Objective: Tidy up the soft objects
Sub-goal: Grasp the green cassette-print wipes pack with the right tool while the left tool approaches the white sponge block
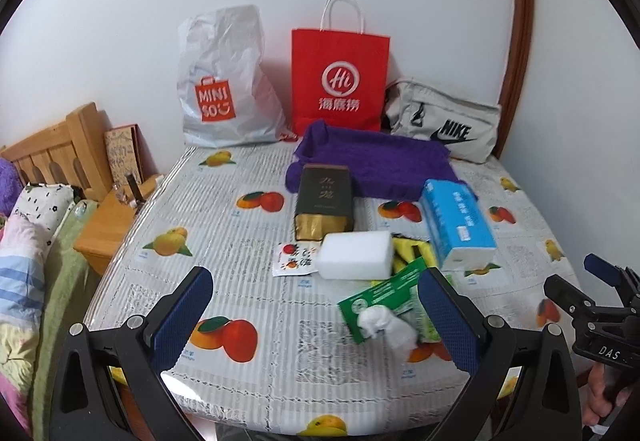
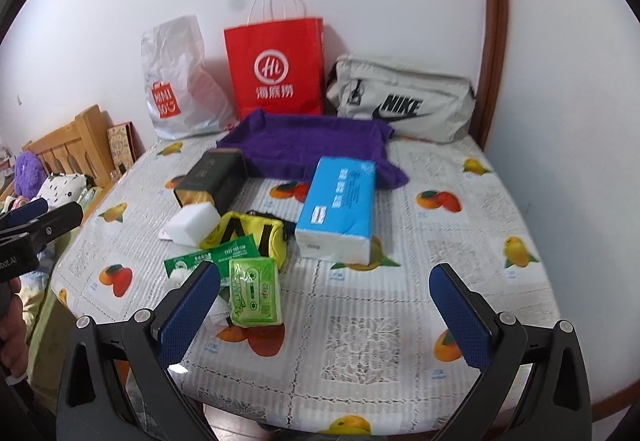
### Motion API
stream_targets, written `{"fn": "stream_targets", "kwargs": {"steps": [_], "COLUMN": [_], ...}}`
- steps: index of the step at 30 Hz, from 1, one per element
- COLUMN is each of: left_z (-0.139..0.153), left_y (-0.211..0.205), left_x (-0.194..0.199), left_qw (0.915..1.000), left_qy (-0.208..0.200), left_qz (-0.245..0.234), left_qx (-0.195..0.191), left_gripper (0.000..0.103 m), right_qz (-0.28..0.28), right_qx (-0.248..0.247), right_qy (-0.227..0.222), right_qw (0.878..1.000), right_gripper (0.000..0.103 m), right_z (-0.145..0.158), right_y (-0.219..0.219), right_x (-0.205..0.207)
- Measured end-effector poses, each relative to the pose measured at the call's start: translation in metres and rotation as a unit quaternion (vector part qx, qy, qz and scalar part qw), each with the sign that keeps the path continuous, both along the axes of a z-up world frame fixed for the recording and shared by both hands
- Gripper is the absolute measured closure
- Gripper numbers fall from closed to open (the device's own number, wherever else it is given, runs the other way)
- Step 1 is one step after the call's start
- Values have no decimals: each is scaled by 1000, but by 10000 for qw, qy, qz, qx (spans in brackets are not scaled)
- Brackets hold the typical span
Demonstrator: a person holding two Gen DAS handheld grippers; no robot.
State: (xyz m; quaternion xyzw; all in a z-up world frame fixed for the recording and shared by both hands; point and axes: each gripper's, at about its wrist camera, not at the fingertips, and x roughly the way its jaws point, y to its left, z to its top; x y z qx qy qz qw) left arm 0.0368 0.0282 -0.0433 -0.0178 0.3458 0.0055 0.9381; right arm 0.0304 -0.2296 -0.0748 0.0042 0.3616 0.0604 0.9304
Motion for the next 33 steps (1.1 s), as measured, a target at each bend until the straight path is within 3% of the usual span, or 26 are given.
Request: {"fn": "stream_targets", "kwargs": {"steps": [7, 13, 24, 25, 27, 28, 33], "left_z": [-40, -64, -85, -86, -89, -90, -92], "left_y": [17, 32, 44, 44, 43, 42, 38], "left_x": [25, 39, 51, 53, 55, 56, 62], "left_qw": [9988, 9968, 9942, 9942, 9939, 9939, 9934], "left_qy": [439, 688, 948, 959, 993, 992, 911], "left_qz": [230, 393, 441, 402, 332, 295, -38], "left_qx": [-28, -92, -229, -274, -350, -385, -697], "left_gripper": [0, 0, 0, 0, 0, 0, 0], "right_qz": [409, 732, 819, 829, 895, 932, 906], "right_qx": [141, -20, -18, -54, -145, -160, 274], "right_qy": [461, 787, 917, 931, 1035, 1099, 1010], "right_qw": [9980, 9942, 9924, 9922, 9905, 9894, 9904], "right_gripper": [0, 2, 7, 11, 31, 49, 52], "right_z": [-50, -86, -114, -117, -125, -128, -122], "right_y": [24, 52, 72, 74, 79, 80, 65], "right_x": [28, 49, 70, 72, 77, 79, 79]}}
